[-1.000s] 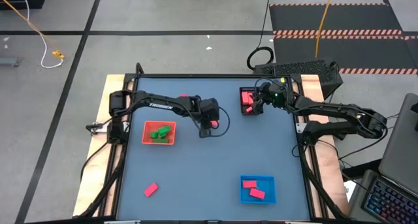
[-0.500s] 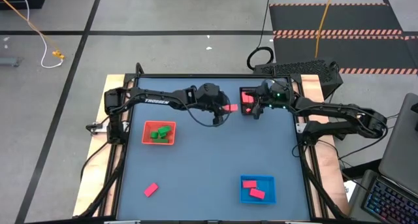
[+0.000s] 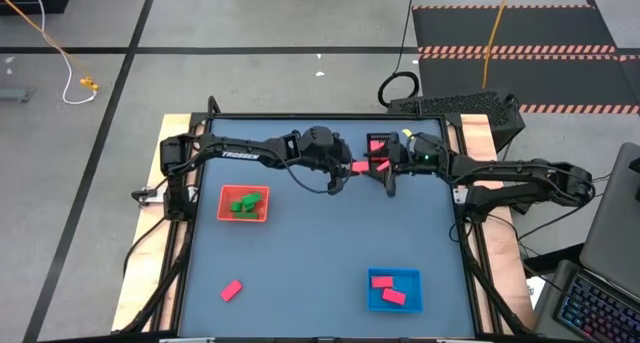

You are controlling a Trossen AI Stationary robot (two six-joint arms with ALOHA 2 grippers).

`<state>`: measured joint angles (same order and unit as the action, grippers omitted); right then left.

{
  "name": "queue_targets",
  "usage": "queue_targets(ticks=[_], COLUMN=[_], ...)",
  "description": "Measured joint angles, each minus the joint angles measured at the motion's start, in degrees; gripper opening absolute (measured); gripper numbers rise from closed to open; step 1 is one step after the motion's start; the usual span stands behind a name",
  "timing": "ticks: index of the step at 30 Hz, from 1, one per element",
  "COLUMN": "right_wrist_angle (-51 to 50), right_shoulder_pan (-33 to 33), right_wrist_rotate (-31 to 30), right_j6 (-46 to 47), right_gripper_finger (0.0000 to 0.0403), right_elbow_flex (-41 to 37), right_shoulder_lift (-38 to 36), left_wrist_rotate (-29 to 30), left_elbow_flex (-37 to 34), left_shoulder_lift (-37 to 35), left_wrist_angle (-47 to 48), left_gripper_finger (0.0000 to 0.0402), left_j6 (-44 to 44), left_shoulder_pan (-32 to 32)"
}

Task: Sort & place blocks by color
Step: Put the orange block into the black bin

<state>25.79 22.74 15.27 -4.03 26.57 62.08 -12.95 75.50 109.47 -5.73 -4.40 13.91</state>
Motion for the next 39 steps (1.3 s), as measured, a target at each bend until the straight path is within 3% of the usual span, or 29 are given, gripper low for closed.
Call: queue_targets(ticks=[15, 19, 26, 31, 34, 39], right_wrist_angle=[0.98, 0.85, -0.78, -0.91, -1.59, -8.08], right_shoulder_pan=[-0.74, -0.74, -0.74, -0.72, -0.72, -0.61], right_wrist_rotate=[-0.31, -0.26, -0.02, -0.04, -1.95, -12.15], right_j6=[-1.81, -3.24, -4.97, -6.91, -7.93, -10.15], right_gripper_finger=[0.0254, 0.0222, 0.0129, 0.0123, 0.0123, 0.0123], right_elbow_flex=[0.0, 0.0, 0.0, 0.0, 0.07, 0.0], right_shoulder_lift=[0.0, 0.0, -0.07, -0.09, -0.09, 0.07], left_wrist_rotate=[0.0, 0.05, -0.1, -0.1, 1.61, 7.89], left_elbow_flex=[0.0, 0.0, -0.03, -0.07, -0.07, 0.11], left_shoulder_lift=[0.0, 0.0, 0.07, 0.07, 0.07, -2.56], left_wrist_angle=[-4.86, -4.86, -5.12, -5.47, -4.66, 2.72], left_gripper_finger=[0.0132, 0.0132, 0.0147, 0.0136, 0.0164, 0.0236], left_j6=[0.22, 0.22, -0.4, -1.64, -1.09, -1.49], left_shoulder_pan=[-0.48, -0.59, -0.6, -0.59, -0.39, 0.65])
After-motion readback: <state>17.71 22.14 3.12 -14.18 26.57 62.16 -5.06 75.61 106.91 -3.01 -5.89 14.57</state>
